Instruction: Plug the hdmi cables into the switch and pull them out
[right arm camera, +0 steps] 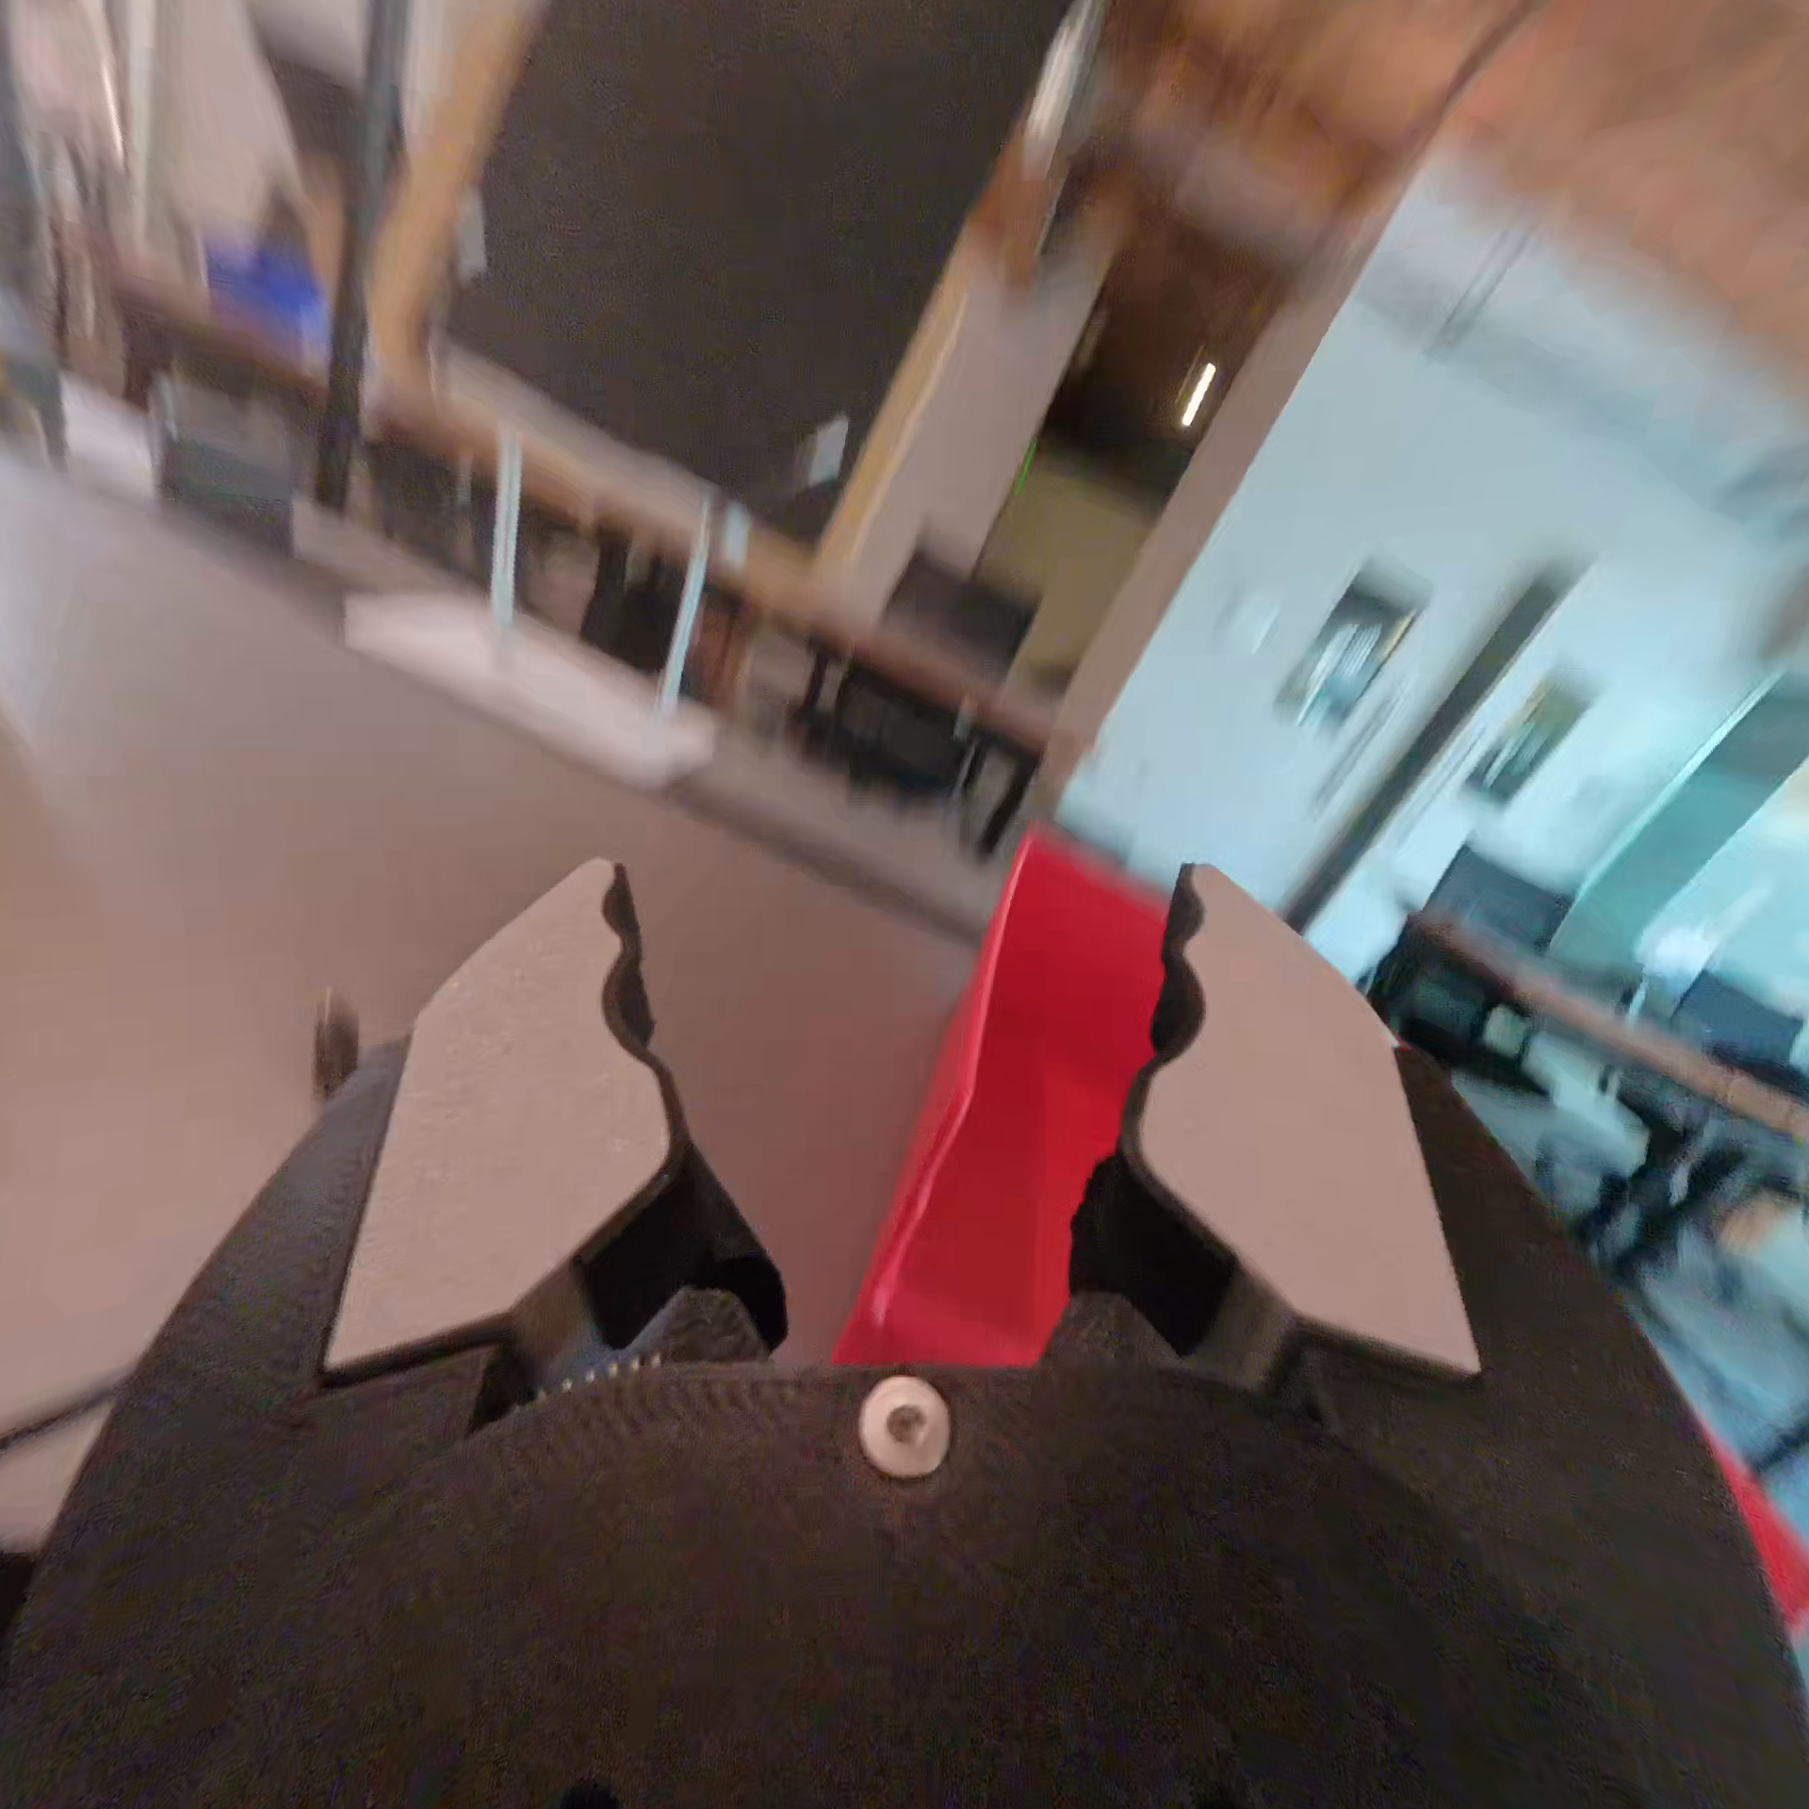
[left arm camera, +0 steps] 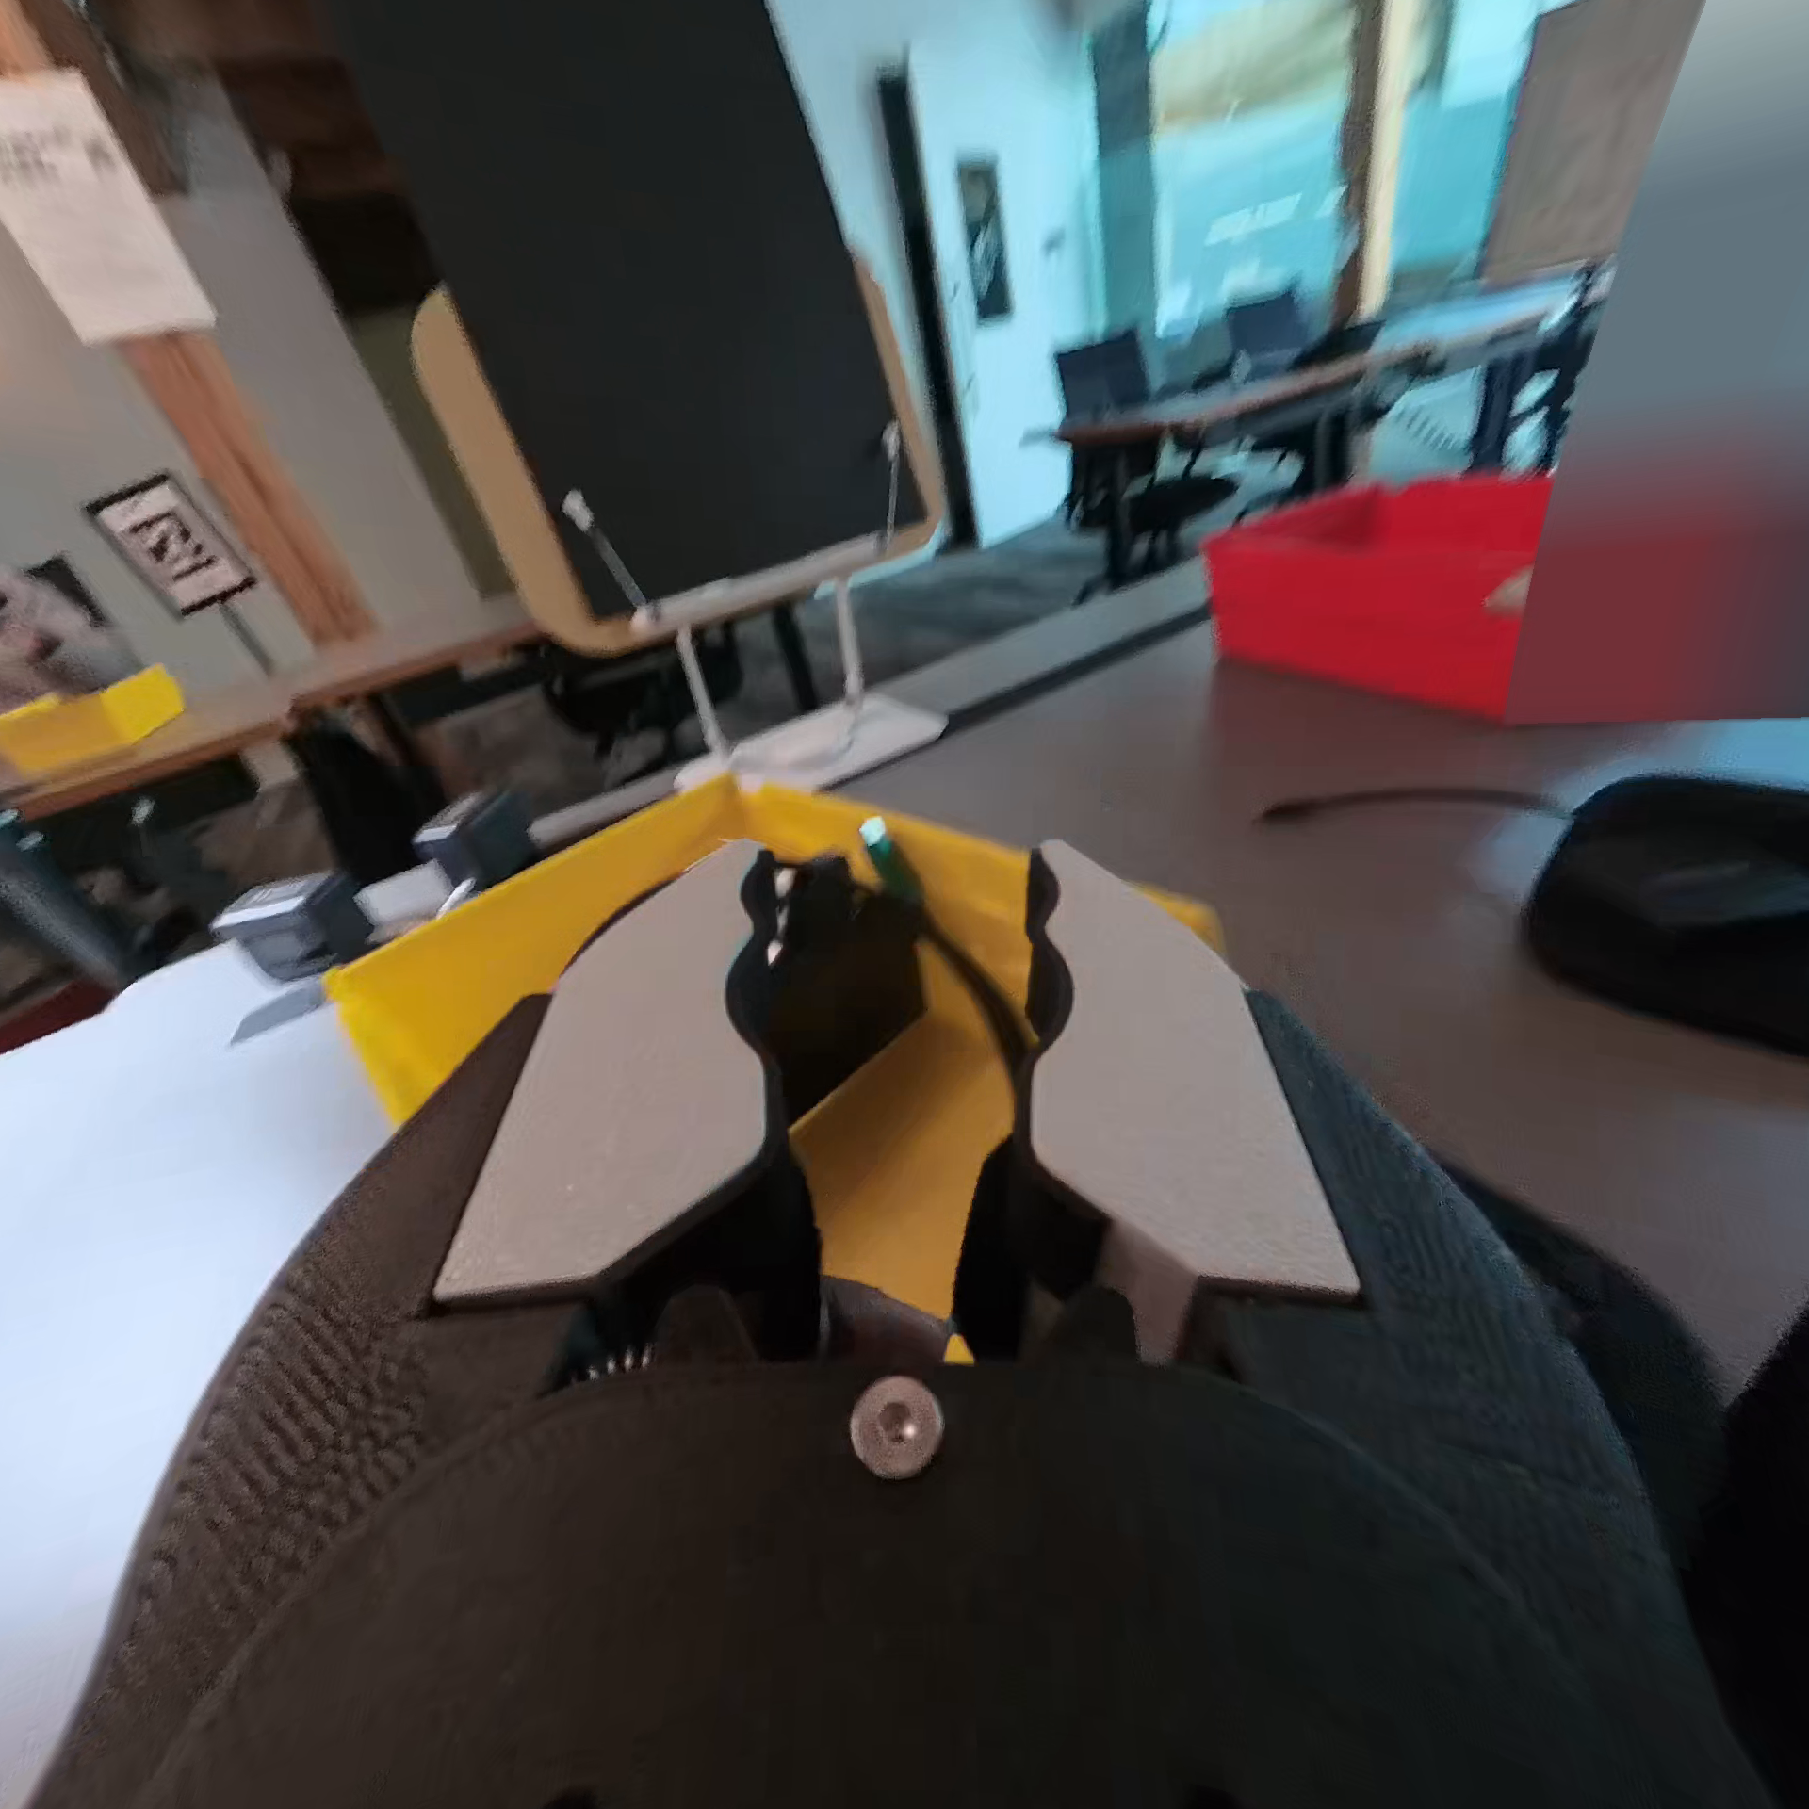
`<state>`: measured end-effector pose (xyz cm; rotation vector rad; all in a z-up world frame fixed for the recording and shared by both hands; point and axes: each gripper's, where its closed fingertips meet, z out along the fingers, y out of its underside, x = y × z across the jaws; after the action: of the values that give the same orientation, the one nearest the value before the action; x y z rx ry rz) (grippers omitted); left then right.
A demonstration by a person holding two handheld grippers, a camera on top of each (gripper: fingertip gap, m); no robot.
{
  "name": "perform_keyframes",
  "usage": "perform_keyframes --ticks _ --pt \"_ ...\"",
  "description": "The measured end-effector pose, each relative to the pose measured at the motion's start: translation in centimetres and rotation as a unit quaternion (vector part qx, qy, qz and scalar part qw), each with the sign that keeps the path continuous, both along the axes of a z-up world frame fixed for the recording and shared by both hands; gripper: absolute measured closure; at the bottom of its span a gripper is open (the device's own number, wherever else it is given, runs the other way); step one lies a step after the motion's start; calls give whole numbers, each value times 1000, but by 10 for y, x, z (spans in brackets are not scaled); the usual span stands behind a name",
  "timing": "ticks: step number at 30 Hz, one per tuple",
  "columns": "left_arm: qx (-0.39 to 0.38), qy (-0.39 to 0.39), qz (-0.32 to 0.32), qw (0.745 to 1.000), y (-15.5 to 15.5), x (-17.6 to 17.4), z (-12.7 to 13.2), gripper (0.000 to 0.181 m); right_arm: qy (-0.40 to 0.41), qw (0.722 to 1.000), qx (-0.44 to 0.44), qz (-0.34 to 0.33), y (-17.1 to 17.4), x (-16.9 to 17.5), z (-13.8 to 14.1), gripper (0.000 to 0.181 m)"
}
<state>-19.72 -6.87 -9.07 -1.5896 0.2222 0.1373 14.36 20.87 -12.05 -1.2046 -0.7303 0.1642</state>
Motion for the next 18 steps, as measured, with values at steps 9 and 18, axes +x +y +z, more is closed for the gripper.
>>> perform_keyframes --ticks 9,18 --pt "-99 170 86 977 22 -26 -42 110 245 926 207 200 -107 -6 74 74" --pt "-206 247 46 946 40 -46 -37 132 241 934 162 207 -94 -13 63 82"
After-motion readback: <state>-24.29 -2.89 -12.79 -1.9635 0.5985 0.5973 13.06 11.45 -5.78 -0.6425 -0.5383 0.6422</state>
